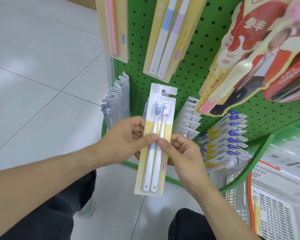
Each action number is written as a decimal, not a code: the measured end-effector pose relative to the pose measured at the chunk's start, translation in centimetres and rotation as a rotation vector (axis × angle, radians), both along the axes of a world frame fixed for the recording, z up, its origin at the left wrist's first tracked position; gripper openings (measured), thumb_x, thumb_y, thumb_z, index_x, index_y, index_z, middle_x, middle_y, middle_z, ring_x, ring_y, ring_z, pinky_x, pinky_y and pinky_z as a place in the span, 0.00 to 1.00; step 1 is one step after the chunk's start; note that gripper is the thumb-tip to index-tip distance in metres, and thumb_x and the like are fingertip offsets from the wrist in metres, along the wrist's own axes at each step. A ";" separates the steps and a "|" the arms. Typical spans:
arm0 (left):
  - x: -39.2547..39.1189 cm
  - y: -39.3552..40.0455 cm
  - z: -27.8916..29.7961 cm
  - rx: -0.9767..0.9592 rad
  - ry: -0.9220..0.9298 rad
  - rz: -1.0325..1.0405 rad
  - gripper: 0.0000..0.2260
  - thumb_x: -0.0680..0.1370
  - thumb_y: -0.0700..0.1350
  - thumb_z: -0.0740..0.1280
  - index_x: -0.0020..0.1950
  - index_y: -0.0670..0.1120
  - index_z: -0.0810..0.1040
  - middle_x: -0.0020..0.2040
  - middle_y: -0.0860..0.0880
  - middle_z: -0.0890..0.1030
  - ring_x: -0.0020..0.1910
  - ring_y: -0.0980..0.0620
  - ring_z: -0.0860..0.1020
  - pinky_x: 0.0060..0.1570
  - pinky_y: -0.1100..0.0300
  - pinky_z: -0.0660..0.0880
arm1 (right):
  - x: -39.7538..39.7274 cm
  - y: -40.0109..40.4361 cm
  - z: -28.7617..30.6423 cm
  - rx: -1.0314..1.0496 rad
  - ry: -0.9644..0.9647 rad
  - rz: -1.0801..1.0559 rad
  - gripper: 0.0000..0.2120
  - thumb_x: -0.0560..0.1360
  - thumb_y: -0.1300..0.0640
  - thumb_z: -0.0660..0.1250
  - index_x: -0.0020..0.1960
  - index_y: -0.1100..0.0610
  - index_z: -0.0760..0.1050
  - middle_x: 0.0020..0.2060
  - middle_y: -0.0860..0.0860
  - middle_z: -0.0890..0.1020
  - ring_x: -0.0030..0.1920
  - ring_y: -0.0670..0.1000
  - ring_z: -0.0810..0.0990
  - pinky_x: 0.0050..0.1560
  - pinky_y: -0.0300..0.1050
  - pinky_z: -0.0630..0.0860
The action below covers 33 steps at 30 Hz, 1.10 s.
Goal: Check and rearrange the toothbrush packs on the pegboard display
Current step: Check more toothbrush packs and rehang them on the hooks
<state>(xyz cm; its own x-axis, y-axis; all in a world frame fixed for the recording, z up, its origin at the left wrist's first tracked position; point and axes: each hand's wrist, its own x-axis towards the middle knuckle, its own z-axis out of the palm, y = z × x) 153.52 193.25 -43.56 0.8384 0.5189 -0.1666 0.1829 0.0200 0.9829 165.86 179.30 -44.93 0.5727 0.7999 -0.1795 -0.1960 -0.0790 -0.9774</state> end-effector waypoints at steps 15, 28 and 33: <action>0.1 0.1 -0.4 -0.037 0.106 -0.024 0.10 0.77 0.39 0.71 0.57 0.42 0.76 0.46 0.46 0.86 0.40 0.42 0.84 0.33 0.53 0.81 | 0.3 0.0 0.1 -0.079 0.003 0.032 0.14 0.70 0.56 0.74 0.54 0.61 0.82 0.46 0.59 0.87 0.44 0.56 0.85 0.47 0.52 0.82; -0.7 2.1 0.4 -0.172 0.190 -0.063 0.15 0.78 0.42 0.72 0.63 0.43 0.73 0.49 0.44 0.87 0.48 0.40 0.85 0.47 0.47 0.83 | 1.5 -0.8 0.4 -0.197 -0.068 0.242 0.16 0.70 0.56 0.78 0.54 0.62 0.82 0.45 0.63 0.85 0.42 0.61 0.83 0.43 0.51 0.80; -0.9 1.9 0.3 -0.148 0.207 -0.034 0.18 0.75 0.39 0.74 0.62 0.41 0.74 0.50 0.43 0.86 0.50 0.37 0.84 0.47 0.47 0.84 | 1.6 -0.8 0.8 -0.233 -0.026 0.354 0.24 0.69 0.64 0.78 0.63 0.59 0.77 0.47 0.60 0.85 0.44 0.61 0.85 0.41 0.53 0.83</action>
